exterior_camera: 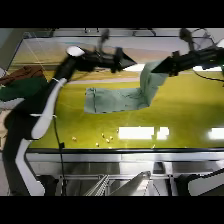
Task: Fold the shirts.
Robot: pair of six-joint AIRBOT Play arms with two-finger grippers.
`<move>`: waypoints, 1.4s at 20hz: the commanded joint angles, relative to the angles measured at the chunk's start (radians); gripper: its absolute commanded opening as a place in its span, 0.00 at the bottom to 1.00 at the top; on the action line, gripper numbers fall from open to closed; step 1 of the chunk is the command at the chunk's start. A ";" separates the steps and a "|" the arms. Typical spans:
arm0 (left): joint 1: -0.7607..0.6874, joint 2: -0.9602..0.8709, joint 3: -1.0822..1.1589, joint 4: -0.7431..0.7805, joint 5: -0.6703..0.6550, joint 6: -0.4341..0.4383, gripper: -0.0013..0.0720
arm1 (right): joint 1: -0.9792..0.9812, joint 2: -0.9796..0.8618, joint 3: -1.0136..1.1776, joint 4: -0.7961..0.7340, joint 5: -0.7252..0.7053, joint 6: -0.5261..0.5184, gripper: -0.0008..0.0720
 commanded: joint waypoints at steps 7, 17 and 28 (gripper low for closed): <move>0.402 0.350 -0.003 -0.093 -0.252 0.044 0.03 | 0.606 -0.284 0.046 -0.179 -0.628 0.118 0.04; 0.348 0.352 -0.003 0.005 -0.305 0.044 0.03 | 0.404 -0.065 0.168 -0.270 -0.256 0.119 0.32; 0.356 0.349 -0.003 0.272 -0.320 0.000 0.41 | 0.072 -0.143 -0.201 -0.426 -0.268 0.210 0.88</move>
